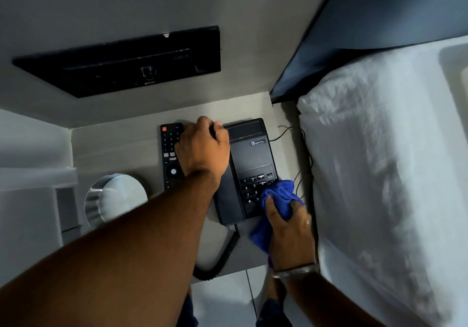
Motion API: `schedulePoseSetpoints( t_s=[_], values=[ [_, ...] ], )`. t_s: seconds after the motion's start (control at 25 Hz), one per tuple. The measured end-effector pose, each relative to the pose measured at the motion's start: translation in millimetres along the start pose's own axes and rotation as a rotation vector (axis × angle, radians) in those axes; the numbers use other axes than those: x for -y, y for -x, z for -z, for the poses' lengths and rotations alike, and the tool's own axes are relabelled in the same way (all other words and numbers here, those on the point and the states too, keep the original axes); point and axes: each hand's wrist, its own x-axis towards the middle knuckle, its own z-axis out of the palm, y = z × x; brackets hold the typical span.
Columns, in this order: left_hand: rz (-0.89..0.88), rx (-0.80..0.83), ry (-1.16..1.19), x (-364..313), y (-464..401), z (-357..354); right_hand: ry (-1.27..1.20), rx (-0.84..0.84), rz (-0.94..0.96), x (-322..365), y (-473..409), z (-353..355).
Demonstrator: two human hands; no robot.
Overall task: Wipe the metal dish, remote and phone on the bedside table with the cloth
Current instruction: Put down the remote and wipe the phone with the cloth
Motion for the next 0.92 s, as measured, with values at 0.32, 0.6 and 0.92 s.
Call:
schedulePoseSetpoints(
  t_s=[0.32, 0.6, 0.92],
  values=[
    [-0.029, -0.011, 0.021, 2, 2, -1, 0.045, 0.034, 0.094, -21, -1, 12],
    [-0.041, -0.023, -0.042, 3, 1, -3, 0.045, -0.005, 0.313, 11, -113, 59],
    [0.048, -0.034, -0.004, -3, -1, -2, 0.012, 0.305, 0.133, -19, -9, 39]
  ],
)
